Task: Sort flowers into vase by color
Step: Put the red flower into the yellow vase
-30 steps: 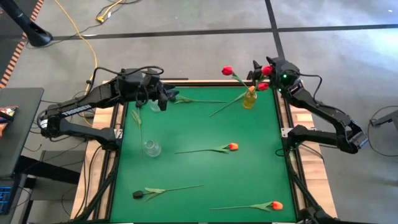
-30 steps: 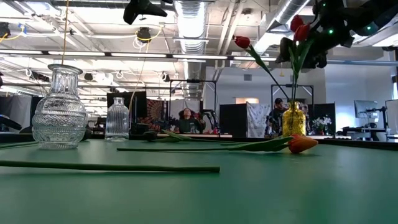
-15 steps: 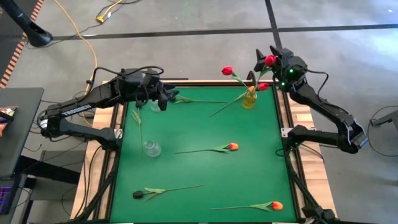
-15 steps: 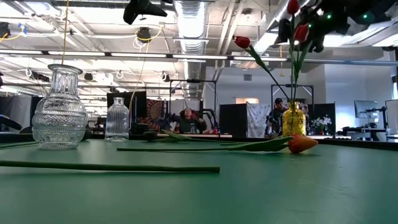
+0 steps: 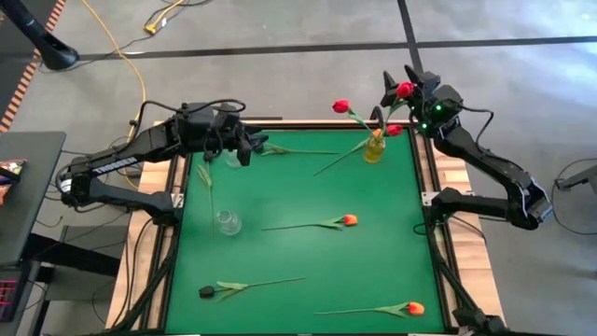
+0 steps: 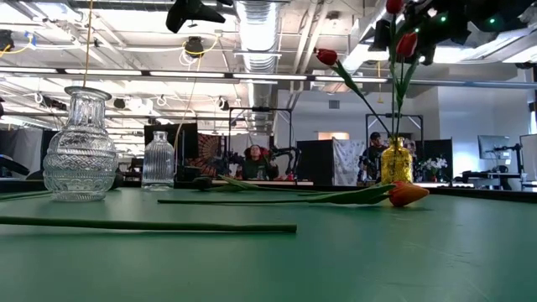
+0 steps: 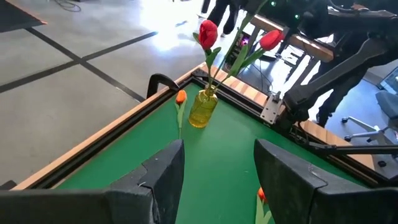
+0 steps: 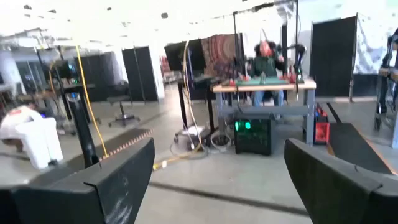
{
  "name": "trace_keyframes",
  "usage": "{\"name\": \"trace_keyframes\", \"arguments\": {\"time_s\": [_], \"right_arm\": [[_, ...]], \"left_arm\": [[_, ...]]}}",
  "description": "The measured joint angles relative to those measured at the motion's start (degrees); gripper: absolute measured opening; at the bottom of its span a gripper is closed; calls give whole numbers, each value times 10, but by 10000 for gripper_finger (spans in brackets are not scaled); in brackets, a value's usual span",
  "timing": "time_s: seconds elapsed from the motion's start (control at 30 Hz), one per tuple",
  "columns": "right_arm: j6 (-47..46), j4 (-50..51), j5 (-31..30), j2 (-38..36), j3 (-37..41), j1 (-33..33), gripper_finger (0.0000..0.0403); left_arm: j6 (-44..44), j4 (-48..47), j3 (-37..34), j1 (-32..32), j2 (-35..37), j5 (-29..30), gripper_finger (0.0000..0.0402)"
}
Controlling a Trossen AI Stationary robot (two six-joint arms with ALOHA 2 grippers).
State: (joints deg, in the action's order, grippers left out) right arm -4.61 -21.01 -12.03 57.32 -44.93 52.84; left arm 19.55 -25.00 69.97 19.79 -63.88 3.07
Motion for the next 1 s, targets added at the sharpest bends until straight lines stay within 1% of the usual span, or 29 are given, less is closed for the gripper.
{"name": "trace_keyframes", "arguments": {"time_s": [0.13, 0.27, 0.47, 0.73, 1.0], "right_arm": [[1, -11, 0, 0, 0, -3, 385], [2, 5, 0, 0, 0, -2, 373], [1, 12, 0, 0, 0, -2, 340], [1, 12, 0, 0, 0, -2, 281], [1, 12, 0, 0, 0, -2, 247]], "left_arm": [[-3, 0, 0, 0, 0, 0, 180], [-3, 0, 0, 0, 0, 0, 180], [-8, 0, 0, 0, 0, 3, 180], [-9, -1, 0, 0, 0, 4, 180], [-5, 0, 0, 0, 0, 4, 180]]}}
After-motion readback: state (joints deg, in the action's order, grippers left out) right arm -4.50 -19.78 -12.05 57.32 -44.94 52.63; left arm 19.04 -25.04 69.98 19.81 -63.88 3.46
